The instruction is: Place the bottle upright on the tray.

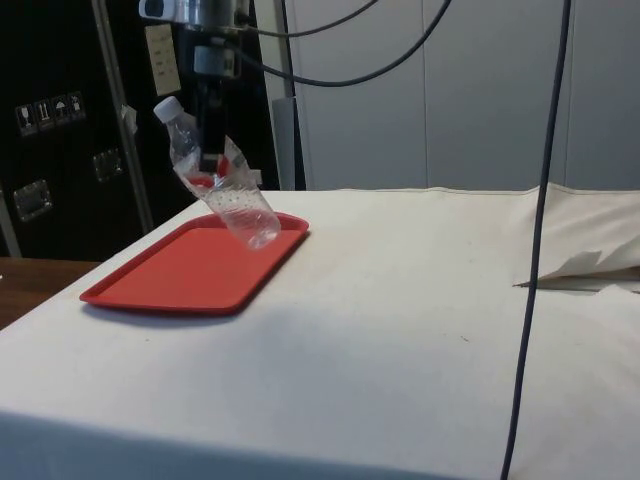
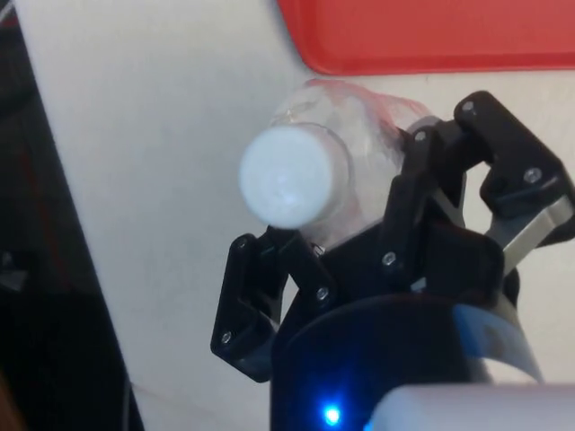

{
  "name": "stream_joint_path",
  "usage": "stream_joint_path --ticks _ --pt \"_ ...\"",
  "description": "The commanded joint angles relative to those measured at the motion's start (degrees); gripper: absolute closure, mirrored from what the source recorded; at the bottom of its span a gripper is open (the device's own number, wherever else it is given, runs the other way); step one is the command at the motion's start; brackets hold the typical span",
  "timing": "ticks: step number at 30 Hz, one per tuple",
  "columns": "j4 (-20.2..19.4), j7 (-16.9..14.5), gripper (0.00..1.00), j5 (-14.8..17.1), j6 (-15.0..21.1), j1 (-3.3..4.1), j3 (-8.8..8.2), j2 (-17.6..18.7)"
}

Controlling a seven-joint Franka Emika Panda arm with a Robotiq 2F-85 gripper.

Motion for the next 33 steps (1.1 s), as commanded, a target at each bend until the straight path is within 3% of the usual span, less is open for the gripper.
stream_joint_path --ticks 1,4,12,13,21,22,24,31,32,33 --pt "0.5 -1.0 1.00 1.4 0.7 -0.23 0.29 0.4" --pt "0.4 -1.1 1.00 1.5 0.7 0.00 -0.11 0.4" --pt "2.2 -4.5 1.00 5.2 3.4 -0.23 0.34 2.0" --pt "2.1 -3.7 1.00 4.3 2.9 0.00 -0.11 1.9" --pt "2.3 -9.6 1.00 9.0 5.6 -0.34 0.40 2.3" --pt "2.1 -8.3 1.00 7.8 4.9 0.00 -0.11 2.1" --pt "2.3 -11.1 1.00 10.0 6.0 -0.40 0.34 2.3" --pt "2.5 -16.5 1.00 13.8 7.3 -0.34 0.11 2.6" --pt "2.3 -15.5 1.00 12.8 6.6 -0.06 -0.40 2.5" --pt "2.5 -17.1 1.00 14.2 7.4 -0.34 0.11 2.6"
